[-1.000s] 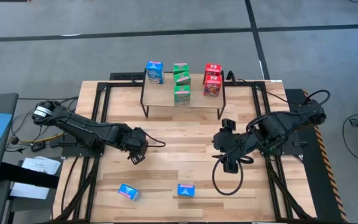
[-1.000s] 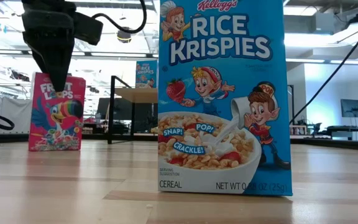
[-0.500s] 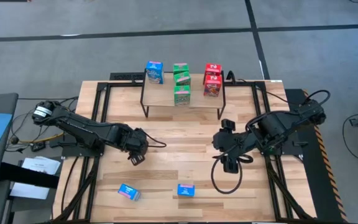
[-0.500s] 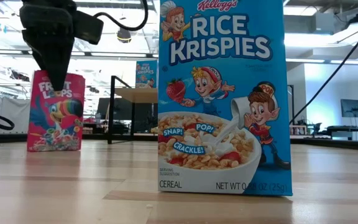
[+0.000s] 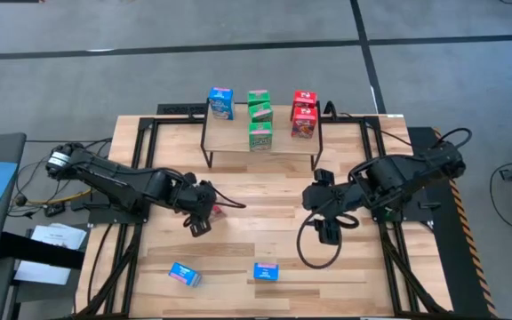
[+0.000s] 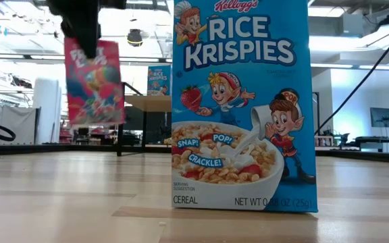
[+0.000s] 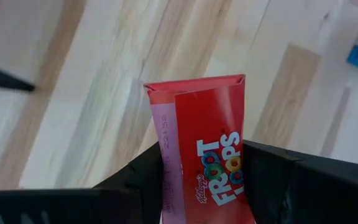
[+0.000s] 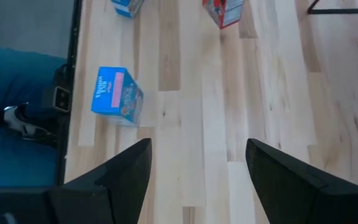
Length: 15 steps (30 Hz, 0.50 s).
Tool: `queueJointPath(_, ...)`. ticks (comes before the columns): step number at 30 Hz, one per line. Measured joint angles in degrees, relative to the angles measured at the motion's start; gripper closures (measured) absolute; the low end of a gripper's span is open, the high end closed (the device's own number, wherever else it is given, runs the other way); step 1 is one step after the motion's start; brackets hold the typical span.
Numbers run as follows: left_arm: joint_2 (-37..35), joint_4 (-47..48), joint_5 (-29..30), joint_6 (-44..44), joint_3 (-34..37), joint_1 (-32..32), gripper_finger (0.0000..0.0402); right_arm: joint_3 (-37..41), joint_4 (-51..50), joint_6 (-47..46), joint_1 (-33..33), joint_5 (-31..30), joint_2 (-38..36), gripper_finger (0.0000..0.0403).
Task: Stack cereal on shelf
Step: Put the red cereal box on the shelf aligned with the red cereal boxes
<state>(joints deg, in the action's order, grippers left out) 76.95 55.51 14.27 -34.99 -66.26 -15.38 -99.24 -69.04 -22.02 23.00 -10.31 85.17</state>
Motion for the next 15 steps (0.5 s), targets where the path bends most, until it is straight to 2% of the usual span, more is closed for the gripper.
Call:
queueJointPath(6,0.0,-0.8,2.1,5.9,-4.0,0.0,0.0246,0.0,0.0,0.0,-0.7,0.0,0.0,0.0117)
queueJointPath(15,0.0,-10.5,4.7,19.0,-7.9,0.1,0.0246,0.0,1.0,0.0,-0.7,-0.1,0.0,0.0117)
